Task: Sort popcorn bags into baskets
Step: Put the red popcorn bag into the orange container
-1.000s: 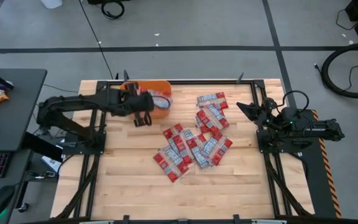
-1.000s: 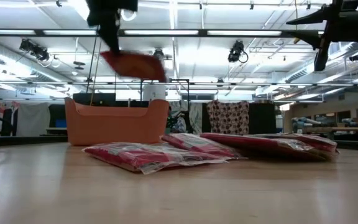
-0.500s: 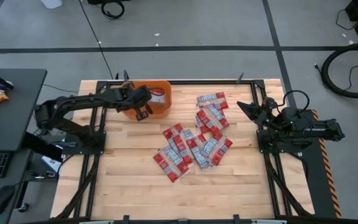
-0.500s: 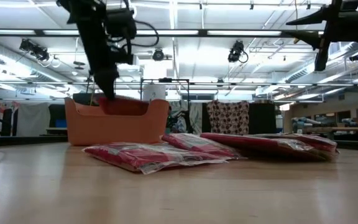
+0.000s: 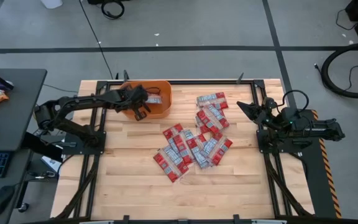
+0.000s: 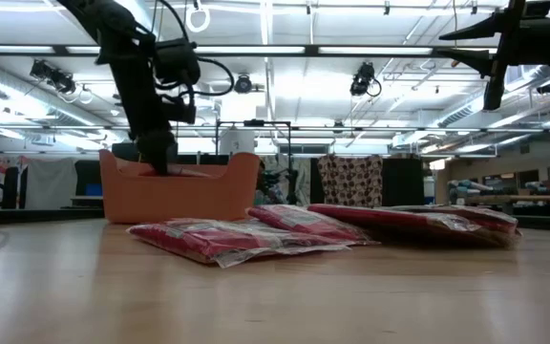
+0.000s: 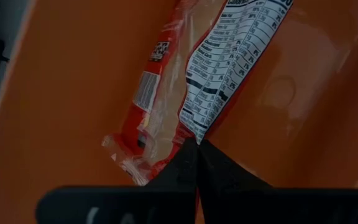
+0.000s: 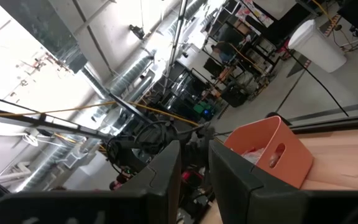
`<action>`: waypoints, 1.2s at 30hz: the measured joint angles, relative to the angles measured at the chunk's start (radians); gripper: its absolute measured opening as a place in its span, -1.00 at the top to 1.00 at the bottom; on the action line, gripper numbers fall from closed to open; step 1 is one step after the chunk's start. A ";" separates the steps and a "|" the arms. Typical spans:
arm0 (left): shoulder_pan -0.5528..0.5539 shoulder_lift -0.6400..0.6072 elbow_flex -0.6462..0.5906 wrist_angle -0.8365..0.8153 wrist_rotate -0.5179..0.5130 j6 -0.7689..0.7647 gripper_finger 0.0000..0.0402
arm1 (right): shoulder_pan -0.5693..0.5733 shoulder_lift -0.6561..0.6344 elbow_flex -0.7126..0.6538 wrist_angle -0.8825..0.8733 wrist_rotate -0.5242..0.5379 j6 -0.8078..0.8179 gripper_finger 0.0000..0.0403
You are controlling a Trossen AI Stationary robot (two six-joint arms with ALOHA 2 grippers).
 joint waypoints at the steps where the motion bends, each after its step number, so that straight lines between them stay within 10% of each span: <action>1: 0.000 0.006 -0.004 0.004 0.002 0.000 0.97 | 0.000 0.000 0.000 0.000 0.001 0.000 0.56; 9: -0.001 0.076 -0.020 0.052 0.020 0.018 0.92 | 0.000 0.000 0.000 0.002 0.017 0.003 0.56; 23: -0.046 0.023 0.091 0.009 0.040 0.127 0.27 | 0.000 0.000 0.000 0.003 0.016 0.003 0.56; 36: -0.421 0.016 0.243 -0.048 0.024 -0.035 0.20 | 0.000 0.000 0.000 0.003 0.012 -0.007 0.56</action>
